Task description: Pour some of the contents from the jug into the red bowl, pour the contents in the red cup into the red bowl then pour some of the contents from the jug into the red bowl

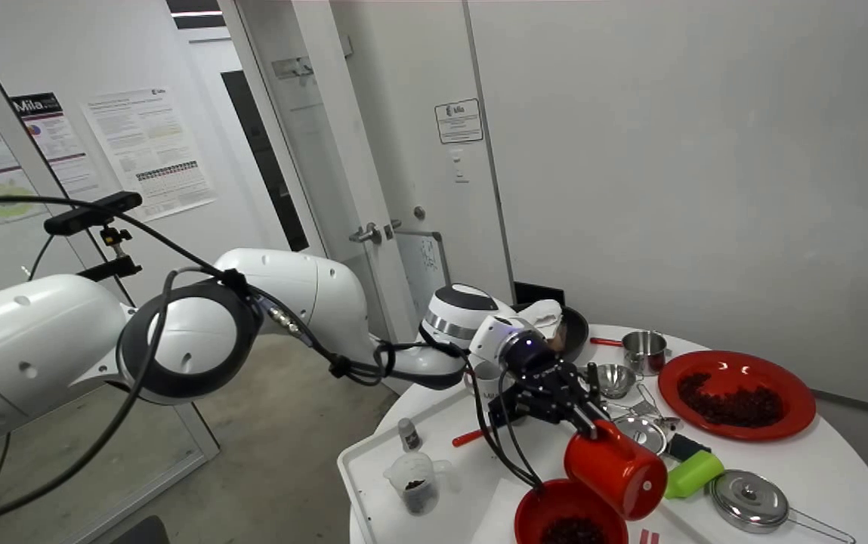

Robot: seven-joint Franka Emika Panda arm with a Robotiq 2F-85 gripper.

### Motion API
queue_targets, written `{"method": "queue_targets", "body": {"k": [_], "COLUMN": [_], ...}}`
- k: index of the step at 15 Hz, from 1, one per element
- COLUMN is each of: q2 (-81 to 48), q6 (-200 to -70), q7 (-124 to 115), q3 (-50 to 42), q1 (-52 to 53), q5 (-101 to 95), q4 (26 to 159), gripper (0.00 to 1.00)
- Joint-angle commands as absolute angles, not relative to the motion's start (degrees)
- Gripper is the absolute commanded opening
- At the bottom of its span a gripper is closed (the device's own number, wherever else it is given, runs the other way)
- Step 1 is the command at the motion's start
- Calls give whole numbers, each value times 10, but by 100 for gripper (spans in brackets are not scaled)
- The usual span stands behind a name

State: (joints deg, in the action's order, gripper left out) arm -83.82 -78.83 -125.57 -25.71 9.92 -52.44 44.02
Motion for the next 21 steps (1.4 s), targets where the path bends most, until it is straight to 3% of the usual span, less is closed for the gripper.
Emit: {"method": "queue_targets", "body": {"k": [1,21], "q2": [-838,-838], "q6": [-752,-704], "q7": [-1261,-1252], "q3": [-235,-184], "q1": [92,92], "q5": [-568,-678], "q4": [430,442], "gripper": [7,7]}}
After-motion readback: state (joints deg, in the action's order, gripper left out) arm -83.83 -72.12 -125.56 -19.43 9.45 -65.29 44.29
